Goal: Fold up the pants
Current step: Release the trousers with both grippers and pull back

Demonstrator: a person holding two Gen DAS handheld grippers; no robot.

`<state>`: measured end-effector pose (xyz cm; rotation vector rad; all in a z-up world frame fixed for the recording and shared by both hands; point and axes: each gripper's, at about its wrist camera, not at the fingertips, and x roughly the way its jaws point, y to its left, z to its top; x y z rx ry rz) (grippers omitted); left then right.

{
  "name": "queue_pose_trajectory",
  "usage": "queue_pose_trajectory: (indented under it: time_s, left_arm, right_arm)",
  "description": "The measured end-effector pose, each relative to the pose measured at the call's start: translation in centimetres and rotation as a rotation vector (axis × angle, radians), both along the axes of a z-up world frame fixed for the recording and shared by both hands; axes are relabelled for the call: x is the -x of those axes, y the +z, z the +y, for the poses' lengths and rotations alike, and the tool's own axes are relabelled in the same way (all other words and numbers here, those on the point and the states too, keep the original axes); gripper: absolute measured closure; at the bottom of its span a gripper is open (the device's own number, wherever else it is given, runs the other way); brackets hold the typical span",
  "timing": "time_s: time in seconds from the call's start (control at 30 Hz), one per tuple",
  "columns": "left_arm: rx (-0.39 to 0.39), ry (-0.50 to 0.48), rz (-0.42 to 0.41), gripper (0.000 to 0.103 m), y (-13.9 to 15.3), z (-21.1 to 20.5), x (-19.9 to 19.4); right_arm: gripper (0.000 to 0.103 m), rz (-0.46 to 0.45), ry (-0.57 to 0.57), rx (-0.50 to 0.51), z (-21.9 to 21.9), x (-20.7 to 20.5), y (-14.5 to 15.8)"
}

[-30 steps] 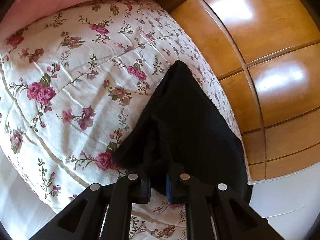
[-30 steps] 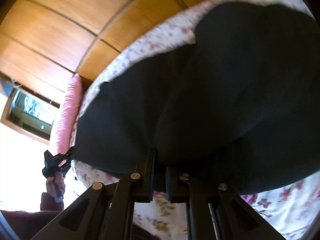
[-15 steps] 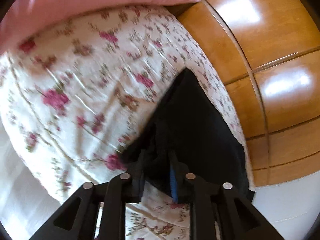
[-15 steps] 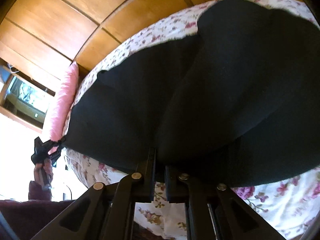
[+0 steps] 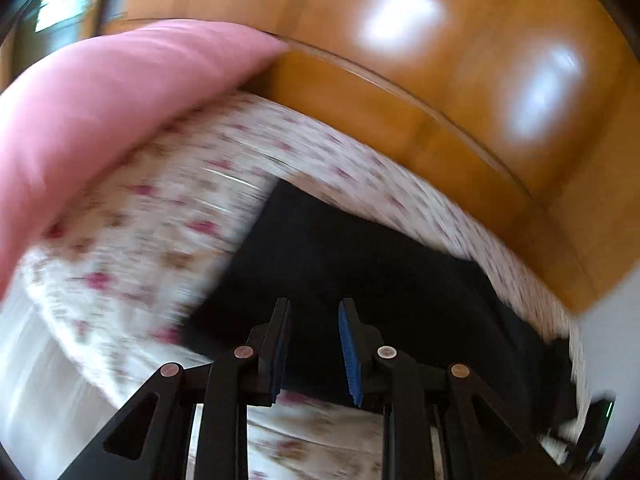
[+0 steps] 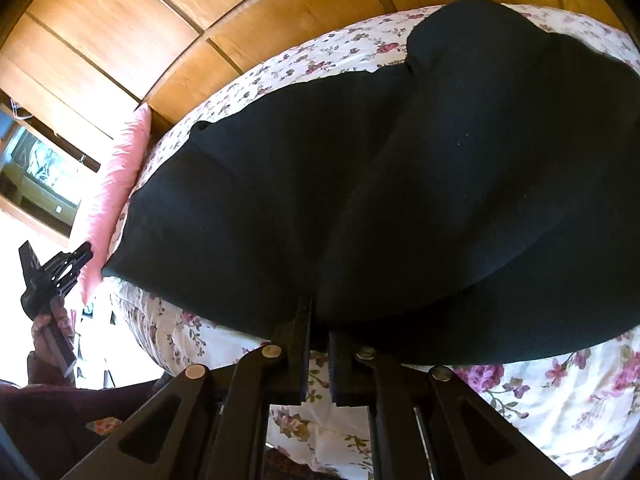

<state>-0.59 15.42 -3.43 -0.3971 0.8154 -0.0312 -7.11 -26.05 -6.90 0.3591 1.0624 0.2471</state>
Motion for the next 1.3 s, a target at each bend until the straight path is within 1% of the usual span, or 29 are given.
queue_pose_trajectory:
  time_s: [0.03, 0.07, 0.13, 0.17, 0.2, 0.23, 0.27, 0.3, 0.33, 0.37, 0.47, 0.5, 0.57, 0.63, 0.7, 0.77, 0.87, 0.9, 1.0, 1.07, 1.1, 1.13, 1.17, 1.2, 1.23, 1.27, 1.3]
  left_arm:
    - [-0.035, -0.057, 0.018, 0.079, -0.9, -2.2, -0.5]
    - [-0.067, -0.083, 0.036, 0.079, -1.6, -3.7, -0.9]
    - [-0.159, -0.117, 0.092, 0.079, -3.3, -6.3, -1.7]
    - [-0.184, -0.116, 0.106, 0.079, -4.1, -6.9, -2.0]
    - [-0.210, -0.106, 0.105, 0.079, -4.6, -7.4, -2.1]
    - [-0.226, -0.101, 0.093, 0.079, -4.5, -7.7, -1.9]
    - [-0.247, -0.099, 0.084, 0.079, -4.4, -7.9, -1.8]
    - [-0.253, -0.098, 0.083, 0.079, -4.4, -8.0, -1.7]
    - [-0.257, -0.094, 0.080, 0.079, -4.2, -8.0, -1.6]
    - [-0.263, -0.093, 0.077, 0.079, -4.2, -7.9, -1.6]
    - [-0.287, -0.075, 0.053, 0.079, -3.4, -7.8, -1.1]
    - [-0.292, -0.070, 0.039, 0.079, -3.0, -7.7, -0.9]
    - [-0.301, -0.065, 0.026, 0.078, -2.5, -7.4, -0.8]
    - [-0.315, -0.054, 0.008, 0.078, -1.8, -7.2, -0.5]
    - [-0.323, -0.052, 0.002, 0.078, -1.4, -7.1, -0.5]
    - [-0.329, -0.045, -0.006, 0.078, -1.1, -6.8, -0.6]
    - [-0.344, -0.042, -0.006, 0.078, -1.0, -6.7, -0.6]
    - [-0.344, -0.040, -0.002, 0.078, -1.0, -6.5, -0.6]
    - [-0.364, -0.013, 0.016, 0.078, -1.5, -6.0, -0.8]
    - [-0.379, 0.013, 0.041, 0.078, -2.3, -5.3, -1.2]
    - [-0.400, 0.035, 0.060, 0.078, -2.9, -4.9, -1.4]
    - [-0.443, 0.064, 0.098, 0.078, -4.0, -4.3, -1.9]
    - [-0.467, 0.075, 0.127, 0.076, -4.9, -3.8, -2.3]
    - [-0.471, 0.080, 0.123, 0.072, -5.1, -3.5, -2.3]
    - [-0.476, 0.086, 0.100, 0.071, -5.0, -3.4, -2.2]
    - [-0.478, 0.088, 0.096, 0.071, -4.8, -3.4, -2.1]
    - [-0.468, 0.093, 0.082, 0.071, -4.3, -3.3, -2.0]
  right_arm:
    - [0.097, 0.001, -0.005, -0.010, -0.1, 0.0, 0.0]
    - [0.097, 0.005, -0.013, -0.027, -0.3, 0.0, -0.1]
    - [0.093, 0.011, -0.025, -0.057, -0.4, -0.2, -0.1]
    - [0.091, 0.017, -0.032, -0.073, -0.5, -0.2, -0.1]
    - [0.086, 0.024, -0.029, -0.079, -0.6, -0.2, 0.1]
    - [0.076, 0.031, -0.022, -0.081, -0.6, -0.2, 0.4]
    - [0.069, 0.037, -0.010, -0.083, -0.5, -0.1, 0.8]
    - [0.054, 0.039, 0.003, -0.071, -0.4, 0.0, 1.4]
    - [0.043, 0.035, 0.016, -0.053, -0.3, 0.3, 2.0]
    - [0.041, 0.030, 0.035, -0.031, -0.1, 0.4, 2.8]
    - [0.041, 0.010, 0.078, 0.035, 0.5, 0.7, 4.7]
    - [0.041, -0.011, 0.091, 0.040, 0.8, 0.6, 5.5]
    - [0.041, -0.040, 0.109, 0.026, 1.6, 0.1, 6.5]
    - [0.041, -0.072, 0.148, 0.016, 3.4, -0.9, 7.1]
    - [0.041, -0.089, 0.188, -0.009, 5.3, -2.1, 7.1]
    - [0.041, -0.103, 0.243, -0.039, 7.9, -3.6, 6.7]
    - [0.041, -0.090, 0.299, -0.070, 10.9, -5.8, 5.3]
    - [0.041, -0.086, 0.314, -0.077, 12.0, -6.5, 4.7]
    - [0.041, -0.068, 0.329, -0.102, 13.6, -7.8, 3.1]
    - [0.041, -0.058, 0.328, -0.096, 13.9, -8.2, 2.3]
    - [0.041, -0.050, 0.326, -0.084, 14.1, -8.4, 1.7]
    - [0.042, -0.027, 0.316, -0.050, 14.1, -8.6, 0.7]
    - [0.045, -0.009, 0.311, -0.031, 14.0, -8.6, -0.3]
    - [0.047, -0.035, 0.309, -0.034, 13.7, -8.2, -0.6]
    - [0.047, -0.049, 0.309, -0.042, 13.5, -8.0, -0.6]
    - [0.047, -0.057, 0.307, -0.050, 13.3, -7.8, -0.6]
    - [0.047, -0.059, 0.304, -0.056, 13.1, -7.8, -0.7]
